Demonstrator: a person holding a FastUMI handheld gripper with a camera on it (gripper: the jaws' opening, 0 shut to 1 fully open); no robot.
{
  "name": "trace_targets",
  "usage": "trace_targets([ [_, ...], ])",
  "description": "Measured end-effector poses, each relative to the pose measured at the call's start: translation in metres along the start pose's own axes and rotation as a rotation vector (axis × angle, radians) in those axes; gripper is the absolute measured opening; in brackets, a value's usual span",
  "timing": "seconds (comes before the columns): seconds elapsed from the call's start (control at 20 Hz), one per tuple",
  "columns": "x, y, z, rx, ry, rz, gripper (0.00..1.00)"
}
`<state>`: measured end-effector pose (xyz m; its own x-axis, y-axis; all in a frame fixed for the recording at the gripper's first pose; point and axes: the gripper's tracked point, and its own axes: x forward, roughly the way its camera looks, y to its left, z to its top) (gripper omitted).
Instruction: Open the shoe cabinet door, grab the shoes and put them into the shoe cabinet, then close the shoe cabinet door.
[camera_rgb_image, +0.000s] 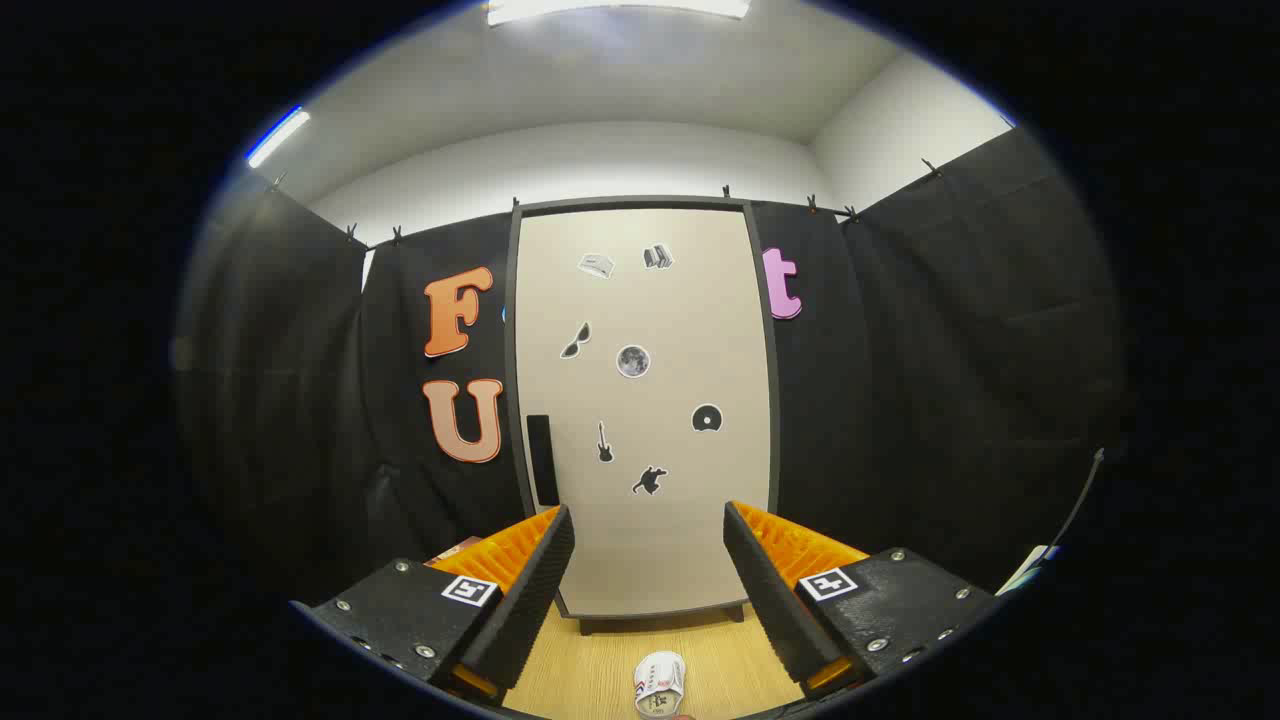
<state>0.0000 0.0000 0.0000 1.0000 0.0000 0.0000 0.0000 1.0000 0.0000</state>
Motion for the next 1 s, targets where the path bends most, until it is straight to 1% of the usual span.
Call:
trace_targets([
  [1.0,0.0047,0.0084,-0.002,-0.009,0.011,0.006,0.94],
])
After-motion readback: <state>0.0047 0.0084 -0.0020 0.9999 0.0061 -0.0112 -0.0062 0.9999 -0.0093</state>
